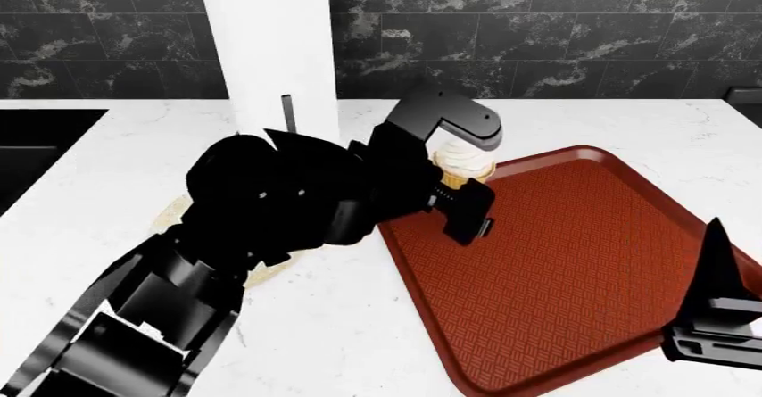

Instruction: Move the dessert items from the plate to the tray.

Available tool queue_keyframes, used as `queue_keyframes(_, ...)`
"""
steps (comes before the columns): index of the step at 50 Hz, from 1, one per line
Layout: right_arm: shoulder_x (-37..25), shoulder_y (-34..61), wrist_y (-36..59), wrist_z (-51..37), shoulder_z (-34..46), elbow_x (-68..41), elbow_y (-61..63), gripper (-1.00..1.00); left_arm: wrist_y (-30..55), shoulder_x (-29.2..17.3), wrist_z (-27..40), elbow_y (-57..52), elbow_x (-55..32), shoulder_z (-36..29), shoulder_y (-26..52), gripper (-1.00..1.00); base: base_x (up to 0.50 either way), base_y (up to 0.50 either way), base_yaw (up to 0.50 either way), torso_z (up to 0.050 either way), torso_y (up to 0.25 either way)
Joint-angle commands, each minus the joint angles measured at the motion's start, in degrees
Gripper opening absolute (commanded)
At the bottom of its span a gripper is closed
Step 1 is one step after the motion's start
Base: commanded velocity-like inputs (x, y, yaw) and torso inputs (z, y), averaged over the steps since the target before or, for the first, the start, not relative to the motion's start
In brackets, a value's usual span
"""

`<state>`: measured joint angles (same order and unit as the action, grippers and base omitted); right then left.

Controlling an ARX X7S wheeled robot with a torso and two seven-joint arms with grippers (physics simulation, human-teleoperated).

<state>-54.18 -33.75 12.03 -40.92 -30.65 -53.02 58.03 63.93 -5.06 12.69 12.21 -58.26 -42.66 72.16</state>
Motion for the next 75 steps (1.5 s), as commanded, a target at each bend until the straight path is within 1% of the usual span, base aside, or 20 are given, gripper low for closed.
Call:
queue_keyframes(1, 0.1, -0.6, -0.4, 0.2, -0.6, 0.0, -0.1, 1.00, -5.3, 1.3, -2.8, 4.9, 2.9, -3.2, -1.6, -1.00, 0.00, 0.00, 0.00, 0.000, 0.000)
queue_keyframes(7, 0.1, -0.6, -0.5, 0.2, -0.6, 0.1, -0.2, 1.00, -8.2, 1.6, -4.9, 8.5, 4.4, -4.6, -2.3, -1.00, 0.00, 0.00, 0.00, 0.000, 0.000)
queue_keyframes(19, 0.7, -1.3, -0.8, 0.7, -0.7, 0.6, -0.3, 1.00, -10.3, 2.1, -6.0, 11.1, 4.7, -5.9, -3.3, -1.00, 0.00, 0.00, 0.00, 0.000, 0.000)
queue_keyframes(55, 3.0, -4.1, -1.8, 2.4, -2.2, 2.1, -0.1, 1.00, -11.4, 2.6, -6.0, 11.5, 2.4, -9.7, -3.7, -1.00, 0.00, 0.00, 0.00, 0.000, 0.000)
queue_keyframes(56, 3.0, -4.1, -1.9, 2.4, -2.2, 2.1, -0.1, 1.00, -11.4, 2.6, -5.9, 11.4, 2.3, -9.8, -3.7, 1.00, 0.00, 0.00, 0.00, 0.000, 0.000)
queue_keyframes(75, 2.8, -3.6, -1.6, 2.2, -2.0, 1.9, -0.1, 1.00, -11.2, 1.3, -4.5, 9.3, 0.8, -10.4, -3.5, 1.00, 0.00, 0.00, 0.00, 0.000, 0.000)
